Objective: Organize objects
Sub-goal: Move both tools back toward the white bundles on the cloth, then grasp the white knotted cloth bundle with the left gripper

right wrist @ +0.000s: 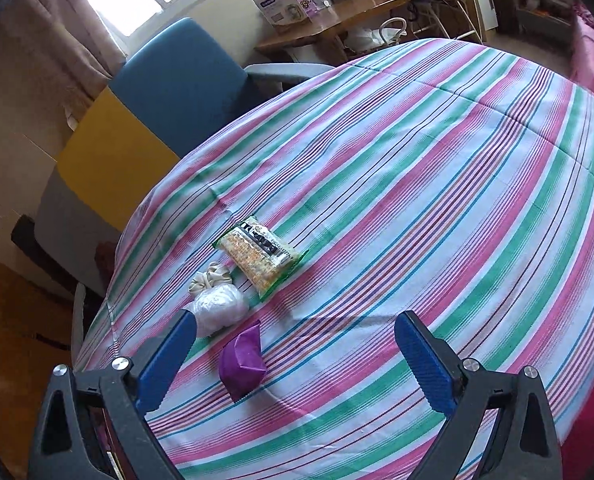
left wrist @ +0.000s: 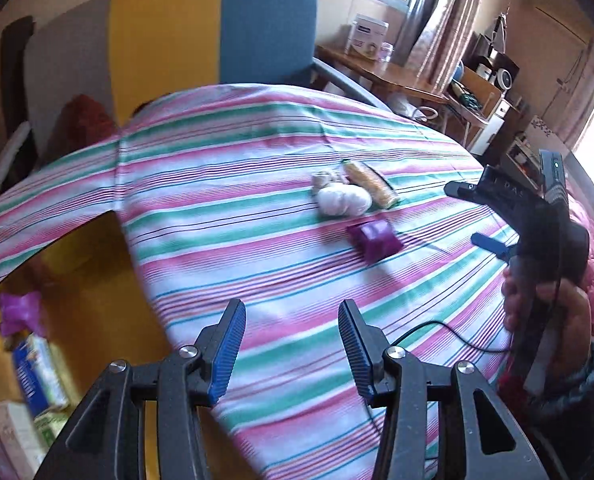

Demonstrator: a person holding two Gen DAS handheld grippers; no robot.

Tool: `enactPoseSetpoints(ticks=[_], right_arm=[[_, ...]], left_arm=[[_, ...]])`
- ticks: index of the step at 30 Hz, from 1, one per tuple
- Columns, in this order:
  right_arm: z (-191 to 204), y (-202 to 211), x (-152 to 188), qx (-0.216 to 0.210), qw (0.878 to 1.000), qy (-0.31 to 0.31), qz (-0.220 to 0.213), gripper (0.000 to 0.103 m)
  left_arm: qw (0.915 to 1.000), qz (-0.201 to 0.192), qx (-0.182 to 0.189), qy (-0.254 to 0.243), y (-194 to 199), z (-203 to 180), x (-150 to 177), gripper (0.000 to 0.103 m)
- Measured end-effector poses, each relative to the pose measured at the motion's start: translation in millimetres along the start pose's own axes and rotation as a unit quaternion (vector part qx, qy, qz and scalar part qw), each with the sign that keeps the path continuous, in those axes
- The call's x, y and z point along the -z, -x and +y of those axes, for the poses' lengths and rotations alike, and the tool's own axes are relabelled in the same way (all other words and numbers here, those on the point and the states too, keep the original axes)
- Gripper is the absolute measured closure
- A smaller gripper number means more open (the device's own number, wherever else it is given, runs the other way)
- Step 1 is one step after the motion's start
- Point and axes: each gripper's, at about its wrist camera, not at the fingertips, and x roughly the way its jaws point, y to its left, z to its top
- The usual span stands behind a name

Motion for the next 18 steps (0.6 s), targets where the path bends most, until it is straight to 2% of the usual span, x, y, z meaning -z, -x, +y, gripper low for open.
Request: enactPoseSetpoints(ticks=[2, 9, 12, 18], right_arm=[[-3.7, -0.1, -0.6, -0.009, 1.000, -0.011, 0.004, 0.002], [-12.8, -4.6, -1.6, -0.032, 0.998, -0.041, 0.023, 0.001], [-12.2, -9.4, -1.1, -0.040, 0.998, -0.042, 0.036, 0.001], [-7.8, -18.2, 2.2, -0.061, 0.995, -0.039, 0.063, 0.001]], left_arm=[[0.9998, 0.014, 0.014, 0.006, -19.0, -6.1, -13.5, 0.054], [0.9978, 0.050, 0.029, 0.033, -88.9, -11.8, -65.5, 0.051], [0.9985, 0.046, 0.021, 0.018, -111.4, -14.6, -91.7, 0.053], [0.9980, 0.046, 0.013, -0.042, -152.8, -32.4, -130.3, 0.053]])
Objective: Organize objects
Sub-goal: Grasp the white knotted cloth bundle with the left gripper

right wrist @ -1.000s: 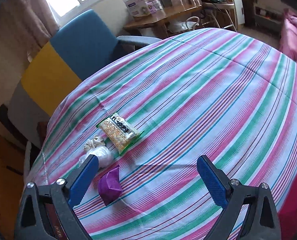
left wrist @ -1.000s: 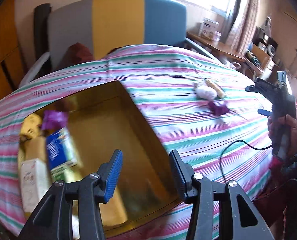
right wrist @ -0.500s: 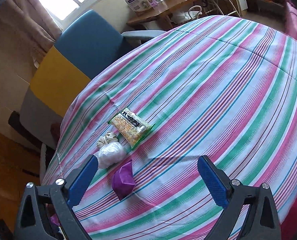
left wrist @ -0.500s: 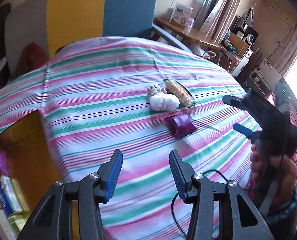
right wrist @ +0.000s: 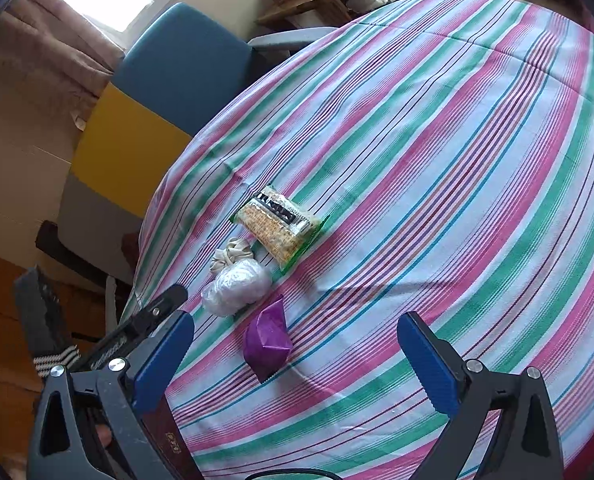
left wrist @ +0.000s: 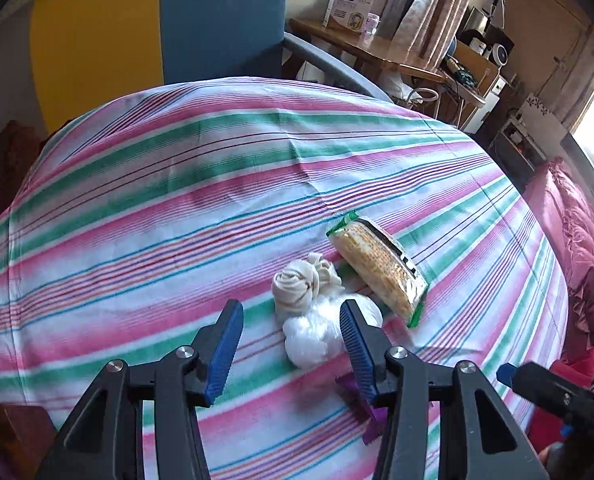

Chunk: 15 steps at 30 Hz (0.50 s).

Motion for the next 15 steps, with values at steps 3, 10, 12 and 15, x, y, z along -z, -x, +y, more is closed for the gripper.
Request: enactPoseSetpoints(ticks=[3, 10, 12, 15], right_arm=[[1.2, -2.2, 1.4, -0.008, 1.000, 0.001, 0.009, 0.001], [1.4, -5.8, 3.0, -0.015, 1.000, 0.004, 0.023, 0.000], [0.2, -6.4, 2.9, -0.014, 1.000, 0.002, 0.023, 0.000], [-0.9, -7.1, 2.6, -0.015, 1.000, 0.001, 0.025, 0.000]], left_arm=[[0.9997, 0.019, -0.003, -0.018, -24.5, -5.0, -12.1, 0.053], [0.9980, 0.055, 0.012, -0.026, -72.7, -11.3, -23.9, 0.063], [0.9983, 0.049, 0.019, -0.026, -67.4, -12.4, -20.0, 0.067], [0.9988, 0.039, 0.007, -0.027, -55.5, -7.8, -4.9, 0.068]])
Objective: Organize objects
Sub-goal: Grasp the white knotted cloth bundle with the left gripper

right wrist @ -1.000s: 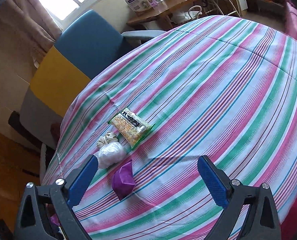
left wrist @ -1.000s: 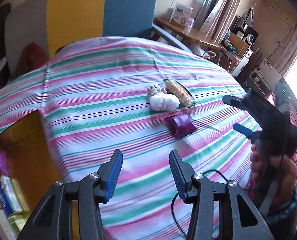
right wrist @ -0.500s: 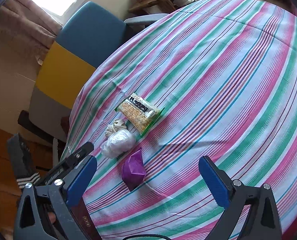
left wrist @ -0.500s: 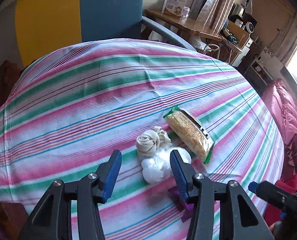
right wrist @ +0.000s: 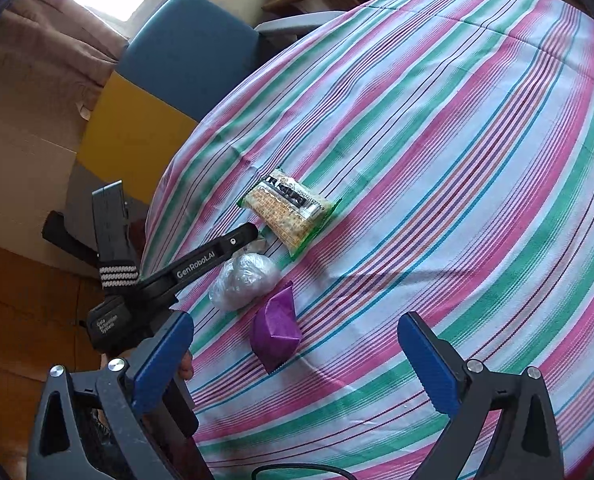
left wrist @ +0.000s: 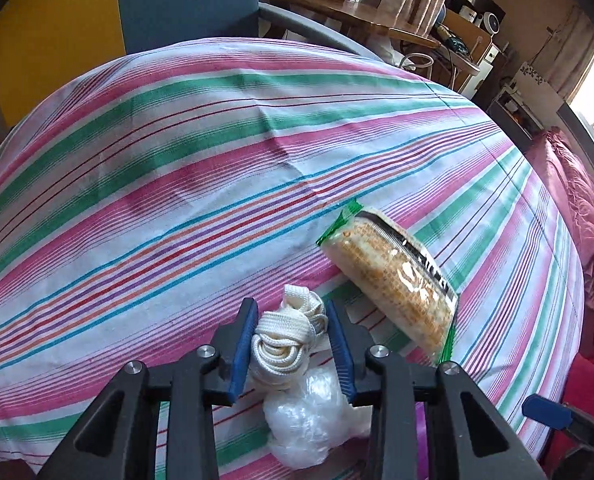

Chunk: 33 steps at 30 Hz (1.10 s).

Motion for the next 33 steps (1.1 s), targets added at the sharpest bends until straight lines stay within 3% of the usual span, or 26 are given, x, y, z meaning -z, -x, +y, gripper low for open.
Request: enactPoseSetpoints(ticks=[5, 10, 18, 23, 29, 33], right_arm=[[1.1, 2.6, 0.4, 0.001, 1.000, 0.007, -0.005, 0.000], [0.0, 3.0, 0.1, 0.012, 1.000, 0.009, -0.007, 0.000], [5.2, -2.5, -1.4, 0.047, 0.998, 0.027, -0.008, 0.000], [1.7, -5.8, -2.8, 0.074, 0.997, 0.030, -0.011, 0.000], [0.1, -9.1, -4.3, 0.084, 0.996, 0.028, -0.008, 0.000], [-1.0, -11.4, -3.4, 0.076, 0.997, 0.026, 0.003, 0.000]], left_arm=[[0.9977, -0.021, -0.013, 0.062, 31.5, 34.3, 30.1, 0.070], [0.9926, -0.022, -0.003, 0.119, 66.4, 63.0, 70.5, 0.075], [0.9943, -0.015, -0.018, 0.104, 88.9, 34.1, 139.1, 0.079], [0.9957, -0.030, 0.001, 0.087, 102.0, 23.4, 141.8, 0.078], [0.9969, -0.038, -0.006, 0.069, 101.5, 29.0, 116.9, 0.059], [0.9930, -0.027, 0.010, 0.114, 88.5, 41.9, 108.2, 0.042]])
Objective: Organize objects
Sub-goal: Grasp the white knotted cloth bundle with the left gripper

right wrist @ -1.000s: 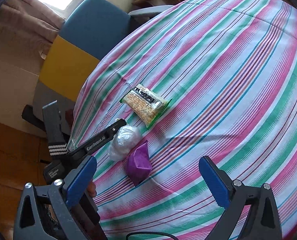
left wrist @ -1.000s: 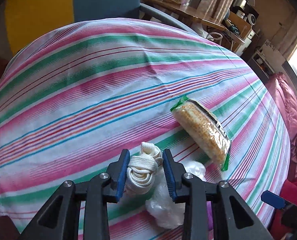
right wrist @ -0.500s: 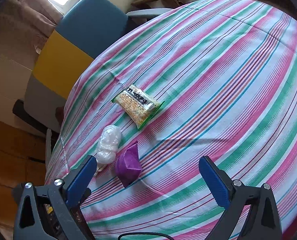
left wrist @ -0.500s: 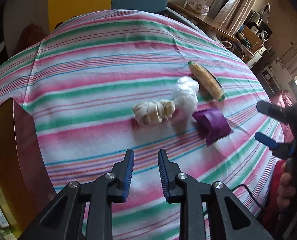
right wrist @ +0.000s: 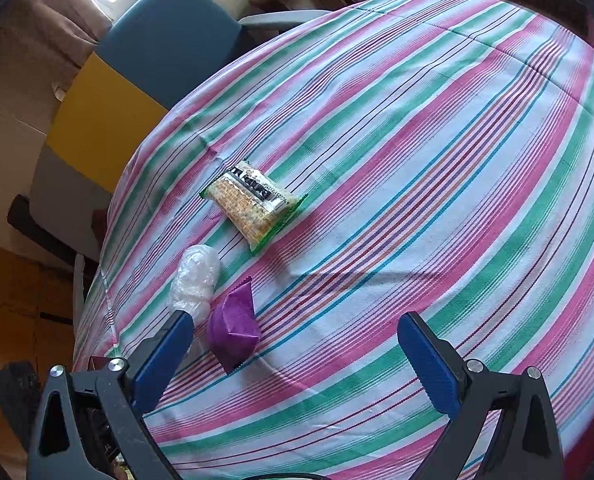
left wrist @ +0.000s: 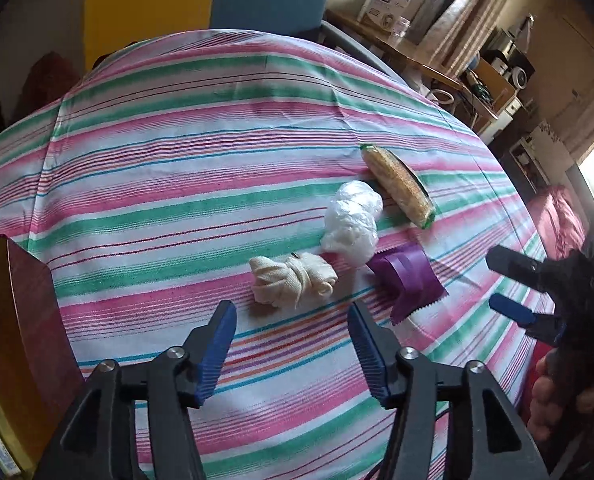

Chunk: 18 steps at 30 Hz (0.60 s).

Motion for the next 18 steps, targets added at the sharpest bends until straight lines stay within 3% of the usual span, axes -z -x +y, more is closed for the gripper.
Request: enactPoseSetpoints(ticks=[5, 8, 10, 18], right_arm=[[2.7, -0.2, -0.3, -0.008, 1.000, 0.005, 0.005, 0.000], [4.4, 0.0, 0.1, -0.012, 1.000, 0.008, 0.006, 0.000], [6.7, 0.3, 0.5, -0.012, 1.000, 0.013, 0.005, 0.000], [13.6, -5.9, 1.0, -0.008, 0.999, 0.033, 0.013, 0.002]], left_arm=[[0.9999, 0.005, 0.001, 0.011, -24.4, -5.3, -10.4, 0.042], [0.9992, 0.017, -0.036, -0.001, -42.3, -8.7, -11.1, 0.048], [0.9994, 0.005, -0.033, -0.008, -40.9, -9.3, -11.0, 0.057], [0.9990, -0.003, -0.038, -0.022, -25.5, -7.8, 3.9, 0.061]])
